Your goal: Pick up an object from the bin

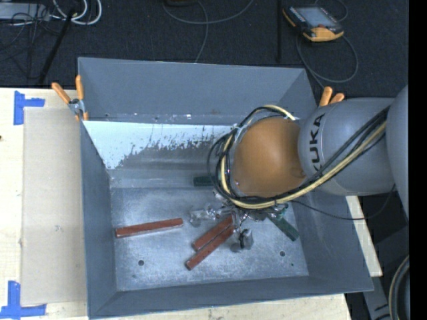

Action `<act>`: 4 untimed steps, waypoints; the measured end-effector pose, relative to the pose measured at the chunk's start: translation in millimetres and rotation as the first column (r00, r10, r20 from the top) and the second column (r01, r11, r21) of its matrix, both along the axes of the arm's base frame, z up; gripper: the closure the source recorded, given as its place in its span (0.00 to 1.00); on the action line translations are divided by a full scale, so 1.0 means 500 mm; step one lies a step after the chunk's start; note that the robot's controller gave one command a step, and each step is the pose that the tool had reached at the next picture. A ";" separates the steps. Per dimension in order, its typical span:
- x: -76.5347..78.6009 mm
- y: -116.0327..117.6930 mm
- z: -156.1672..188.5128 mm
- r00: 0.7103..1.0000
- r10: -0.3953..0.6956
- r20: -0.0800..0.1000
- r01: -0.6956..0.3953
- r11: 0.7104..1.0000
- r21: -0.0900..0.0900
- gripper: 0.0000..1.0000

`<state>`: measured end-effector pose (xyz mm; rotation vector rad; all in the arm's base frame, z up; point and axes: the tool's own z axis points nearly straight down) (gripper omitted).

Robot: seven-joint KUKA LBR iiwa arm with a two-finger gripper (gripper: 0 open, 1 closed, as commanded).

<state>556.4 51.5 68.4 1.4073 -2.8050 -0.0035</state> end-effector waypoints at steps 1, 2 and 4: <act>0.000 0.000 -0.001 1.000 -0.005 0.002 0.005 1.000 0.001 0.00; 0.000 0.000 0.000 1.000 -0.008 0.003 0.008 1.000 0.001 1.00; 0.005 0.005 0.245 1.000 -0.017 0.007 0.017 1.000 0.001 1.00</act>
Offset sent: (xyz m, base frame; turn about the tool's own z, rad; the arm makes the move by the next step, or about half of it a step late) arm 0.0000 0.0000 0.0000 0.0000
